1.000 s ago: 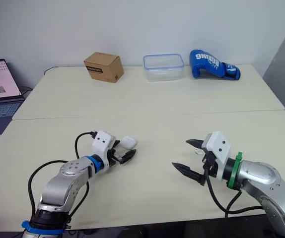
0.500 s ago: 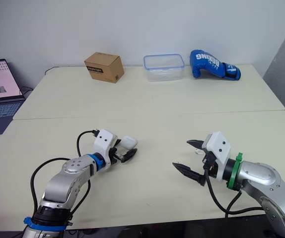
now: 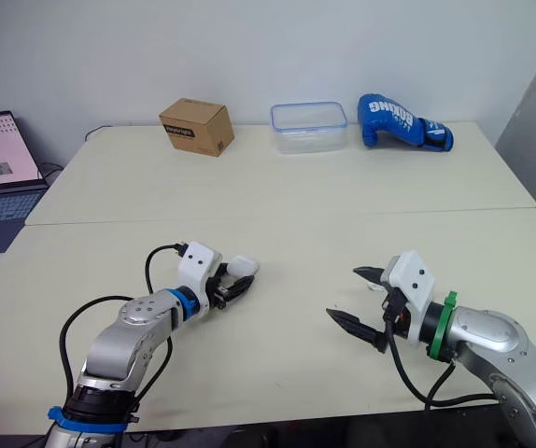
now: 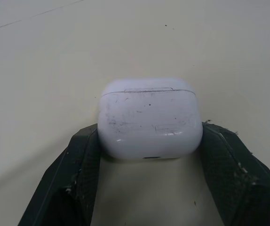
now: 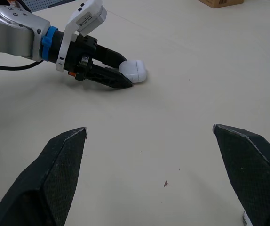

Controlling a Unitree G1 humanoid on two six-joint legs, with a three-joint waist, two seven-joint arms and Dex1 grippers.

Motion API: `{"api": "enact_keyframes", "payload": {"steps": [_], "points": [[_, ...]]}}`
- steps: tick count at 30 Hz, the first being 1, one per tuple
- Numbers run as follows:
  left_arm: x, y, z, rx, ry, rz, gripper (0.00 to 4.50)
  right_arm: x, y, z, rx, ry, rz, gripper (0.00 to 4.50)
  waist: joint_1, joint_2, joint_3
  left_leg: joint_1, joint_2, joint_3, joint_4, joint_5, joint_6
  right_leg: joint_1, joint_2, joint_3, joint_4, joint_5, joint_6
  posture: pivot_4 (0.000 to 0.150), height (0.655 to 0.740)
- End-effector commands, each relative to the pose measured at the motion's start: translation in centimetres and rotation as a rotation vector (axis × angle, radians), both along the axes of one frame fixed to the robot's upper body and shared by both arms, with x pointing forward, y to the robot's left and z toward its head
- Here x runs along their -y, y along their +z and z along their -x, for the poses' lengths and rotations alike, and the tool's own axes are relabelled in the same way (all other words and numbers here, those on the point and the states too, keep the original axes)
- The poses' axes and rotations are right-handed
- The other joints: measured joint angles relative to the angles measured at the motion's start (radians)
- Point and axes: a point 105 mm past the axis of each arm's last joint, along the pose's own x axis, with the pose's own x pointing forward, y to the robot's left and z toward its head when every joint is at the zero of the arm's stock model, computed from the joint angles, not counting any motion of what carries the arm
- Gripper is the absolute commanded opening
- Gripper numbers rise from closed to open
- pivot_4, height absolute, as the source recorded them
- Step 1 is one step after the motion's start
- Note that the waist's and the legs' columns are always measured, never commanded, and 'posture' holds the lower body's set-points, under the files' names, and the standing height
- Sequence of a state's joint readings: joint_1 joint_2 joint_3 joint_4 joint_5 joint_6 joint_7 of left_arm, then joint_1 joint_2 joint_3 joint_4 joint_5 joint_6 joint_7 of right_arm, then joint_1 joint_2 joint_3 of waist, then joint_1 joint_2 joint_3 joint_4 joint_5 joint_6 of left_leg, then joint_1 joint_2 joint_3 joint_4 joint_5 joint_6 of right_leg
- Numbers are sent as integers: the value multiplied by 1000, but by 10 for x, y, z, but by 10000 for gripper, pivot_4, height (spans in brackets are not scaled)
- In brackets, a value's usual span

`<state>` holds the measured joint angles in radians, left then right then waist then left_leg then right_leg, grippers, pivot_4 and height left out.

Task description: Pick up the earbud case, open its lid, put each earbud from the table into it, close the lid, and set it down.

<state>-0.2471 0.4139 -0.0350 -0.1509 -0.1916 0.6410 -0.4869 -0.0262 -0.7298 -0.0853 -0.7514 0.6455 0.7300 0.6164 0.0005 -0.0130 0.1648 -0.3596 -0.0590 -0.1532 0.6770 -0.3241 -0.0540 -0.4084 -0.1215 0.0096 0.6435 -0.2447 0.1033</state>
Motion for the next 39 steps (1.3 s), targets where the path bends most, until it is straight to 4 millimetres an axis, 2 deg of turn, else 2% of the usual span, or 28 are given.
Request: {"api": "enact_keyframes", "payload": {"steps": [1,6,10,13,17,27,39], "points": [[-2,-1,1,15,-23,-37,27133,0,10,1,56,14,13,45000,0,0,0,0,0,0,0,0,0,0,0,0,0,0,0,1500,7307],[-5,25,0,124,-108,-66,27133,3,15,-5,53,25,22,45000,-2,0,0,0,0,0,0,0,0,0,0,0,0,0,0,1500,7307],[5,52,3,260,-241,-88,27133,2,21,-11,36,34,2,45000,-1,0,0,-1,0,0,0,0,0,-1,0,0,0,0,0,1500,7307],[16,71,9,359,-362,-105,27133,0,17,-13,-94,58,-4,45000,-2,-1,1,-2,0,0,0,0,0,-1,0,0,-1,0,0,1500,7307],[30,92,17,473,-512,-149,27133,-3,32,-27,-278,61,-103,45000,-3,0,1,-2,0,0,0,0,0,-1,0,0,0,0,0,1500,7307],[59,107,28,638,-712,-212,27133,-23,61,-39,-525,157,-328,45000,-3,-1,1,-3,0,0,0,0,0,-3,0,-1,-1,0,0,1500,7307],[83,127,40,772,-893,-295,27133,-44,61,-49,-715,150,-424,45000,-11,0,1,-4,0,0,0,0,0,-3,0,0,0,0,0,1500,7307]]}}
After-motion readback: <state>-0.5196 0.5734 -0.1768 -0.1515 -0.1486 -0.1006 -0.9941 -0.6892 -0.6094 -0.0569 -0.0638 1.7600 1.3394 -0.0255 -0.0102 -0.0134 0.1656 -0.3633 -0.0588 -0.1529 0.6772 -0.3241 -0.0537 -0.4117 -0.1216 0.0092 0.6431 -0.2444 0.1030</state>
